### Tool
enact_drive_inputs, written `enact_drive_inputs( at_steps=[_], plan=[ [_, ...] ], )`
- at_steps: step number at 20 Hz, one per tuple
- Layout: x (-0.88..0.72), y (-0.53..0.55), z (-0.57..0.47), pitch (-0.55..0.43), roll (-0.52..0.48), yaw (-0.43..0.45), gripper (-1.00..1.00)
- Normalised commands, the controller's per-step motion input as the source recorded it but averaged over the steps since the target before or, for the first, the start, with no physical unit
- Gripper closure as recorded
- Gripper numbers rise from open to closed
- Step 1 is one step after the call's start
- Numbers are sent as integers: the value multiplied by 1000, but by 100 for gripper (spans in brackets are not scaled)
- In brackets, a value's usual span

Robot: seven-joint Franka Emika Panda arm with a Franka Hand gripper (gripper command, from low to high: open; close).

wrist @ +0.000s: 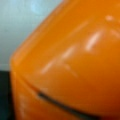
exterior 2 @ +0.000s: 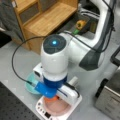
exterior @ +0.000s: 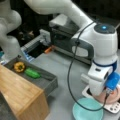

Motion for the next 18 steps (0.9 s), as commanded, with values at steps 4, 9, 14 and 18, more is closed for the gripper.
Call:
enact_drive_inputs(
  at_steps=[4, 9, 14, 18],
  plan=[
    [-58, -110, 200, 198, -113, 422, 100],
    [-114, -193, 233, 203, -147, 474, 100],
    [-143, -173, 203, 109, -179, 465, 100],
    [-245, -158, 173, 54, -178, 533, 100]
  ],
)
